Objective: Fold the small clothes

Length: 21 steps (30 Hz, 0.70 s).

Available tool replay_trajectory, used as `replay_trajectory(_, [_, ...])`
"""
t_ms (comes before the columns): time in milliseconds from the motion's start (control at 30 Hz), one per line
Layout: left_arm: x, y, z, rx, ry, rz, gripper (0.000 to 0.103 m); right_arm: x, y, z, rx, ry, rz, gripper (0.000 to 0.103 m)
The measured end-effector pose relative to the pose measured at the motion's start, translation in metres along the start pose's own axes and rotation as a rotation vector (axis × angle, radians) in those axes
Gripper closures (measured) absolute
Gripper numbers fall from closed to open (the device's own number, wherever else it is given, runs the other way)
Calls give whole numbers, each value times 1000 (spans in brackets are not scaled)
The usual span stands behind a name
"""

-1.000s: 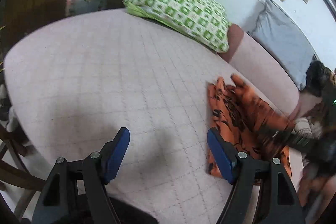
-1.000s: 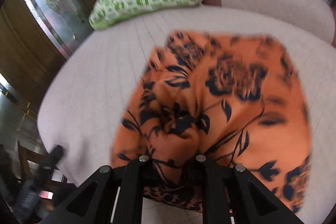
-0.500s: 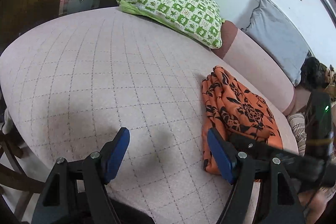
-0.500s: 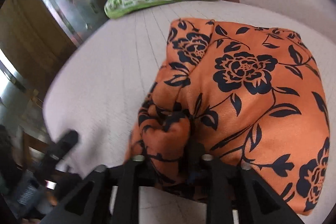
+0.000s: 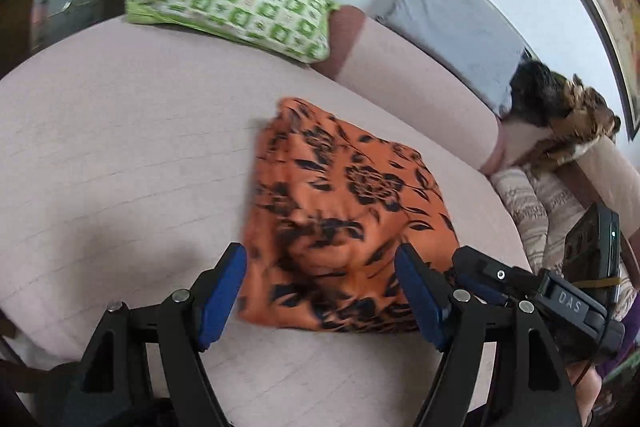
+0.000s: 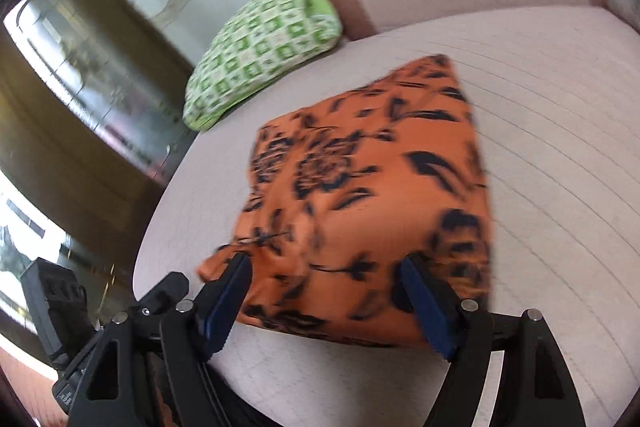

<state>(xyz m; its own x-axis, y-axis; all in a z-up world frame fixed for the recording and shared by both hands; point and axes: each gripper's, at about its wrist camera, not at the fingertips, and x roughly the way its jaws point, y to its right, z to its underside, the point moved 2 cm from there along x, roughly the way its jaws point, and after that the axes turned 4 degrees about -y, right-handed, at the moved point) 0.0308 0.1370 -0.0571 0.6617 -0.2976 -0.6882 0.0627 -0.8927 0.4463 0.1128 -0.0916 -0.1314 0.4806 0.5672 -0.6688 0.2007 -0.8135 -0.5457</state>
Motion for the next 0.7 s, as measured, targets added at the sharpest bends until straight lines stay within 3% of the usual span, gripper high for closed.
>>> replay_trajectory(67, [13, 0, -3, -32, -34, 5, 35, 7, 1, -6, 10, 1, -20, 23])
replay_trajectory(100, [19, -4, -4, -60, -61, 37, 67, 8, 1, -7, 1, -2, -26, 23])
replay_trajectory(133, [24, -10, -5, -95, -86, 56, 87, 8, 0, -6, -10, -3, -27, 23])
replay_trajectory(200, [27, -36, -1, -243, -87, 114, 87, 11, 5, 0, -10, -16, -33, 23])
replay_trajectory(300, [38, -75, 19, -426, -131, 143, 88, 28, 11, 0, 9, -40, -58, 23])
replay_trajectory(333, [38, -76, 24, -420, -129, 156, 88, 29, 13, 0, 16, -41, -70, 23])
replay_trajectory(500, [17, -42, 6, -250, -100, 33, 86, 28, 15, -6, 17, -58, -89, 23])
replay_trajectory(567, [4, -30, -1, -196, -76, -4, 75, 21, 17, -7, 26, -51, -105, 23])
replay_trajectory(633, [-10, -19, -10, -138, -25, -43, 55, 10, 20, -10, 42, -25, -117, 23])
replay_trajectory(700, [-18, 2, -28, -29, 34, -94, 48, 0, 25, -13, 53, 0, -115, 23])
